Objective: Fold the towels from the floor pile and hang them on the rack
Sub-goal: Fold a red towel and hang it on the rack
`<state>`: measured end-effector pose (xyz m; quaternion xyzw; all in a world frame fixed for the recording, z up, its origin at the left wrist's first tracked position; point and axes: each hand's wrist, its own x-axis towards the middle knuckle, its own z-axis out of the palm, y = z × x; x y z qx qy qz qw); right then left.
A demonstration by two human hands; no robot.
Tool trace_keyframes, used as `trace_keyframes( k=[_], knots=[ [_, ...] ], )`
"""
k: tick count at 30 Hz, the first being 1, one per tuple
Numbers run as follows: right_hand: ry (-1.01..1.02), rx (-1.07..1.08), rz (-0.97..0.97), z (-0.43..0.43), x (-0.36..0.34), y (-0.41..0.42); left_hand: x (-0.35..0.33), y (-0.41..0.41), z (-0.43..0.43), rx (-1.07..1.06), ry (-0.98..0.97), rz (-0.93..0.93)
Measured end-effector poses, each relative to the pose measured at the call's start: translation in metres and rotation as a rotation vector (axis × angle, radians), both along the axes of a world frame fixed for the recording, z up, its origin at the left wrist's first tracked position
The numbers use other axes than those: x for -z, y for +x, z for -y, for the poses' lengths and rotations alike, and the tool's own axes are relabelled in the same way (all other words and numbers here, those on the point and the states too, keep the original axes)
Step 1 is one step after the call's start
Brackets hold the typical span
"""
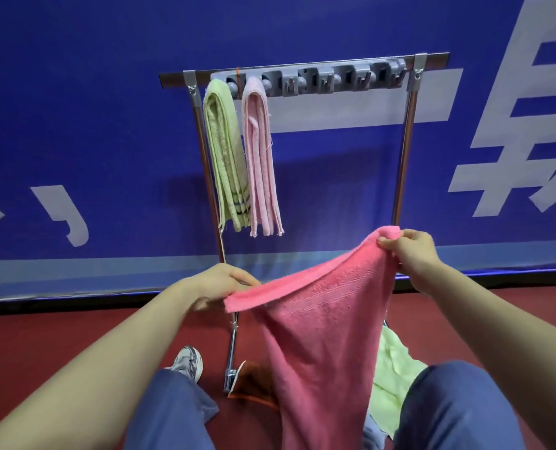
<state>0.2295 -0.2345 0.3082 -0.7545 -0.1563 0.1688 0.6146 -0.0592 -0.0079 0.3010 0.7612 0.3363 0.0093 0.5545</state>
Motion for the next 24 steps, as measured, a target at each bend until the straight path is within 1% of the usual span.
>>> trace_keyframes(
  k=[2,5,11,13,16,19,22,24],
  knots=[
    [-0.016,0.046,0.030,-0.003,0.003,0.000,-0.001,0.003,0.001,0.011,-0.087,0.009],
    [-0.032,0.098,0.050,-0.006,0.007,0.002,0.000,0.004,0.002,0.073,-0.150,-0.032],
    [-0.094,0.149,0.104,-0.003,0.010,0.006,-0.003,0.010,0.016,0.080,-0.155,-0.099],
    [-0.117,0.157,0.104,-0.003,0.014,0.006,-0.009,0.011,0.025,0.151,-0.063,-0.136],
    [-0.152,0.179,0.112,-0.002,0.018,0.004,-0.008,0.012,0.031,0.301,0.240,-0.294],
    [-0.189,0.172,0.142,0.000,0.021,0.001,0.002,0.015,0.032,0.349,0.519,-0.397],
    [-0.197,0.170,0.145,0.001,0.022,0.002,0.004,0.014,0.028,0.309,0.597,-0.397],
    [-0.195,0.172,0.139,0.002,0.021,0.002,0.003,0.013,0.023,0.298,0.682,-0.416]
  ],
)
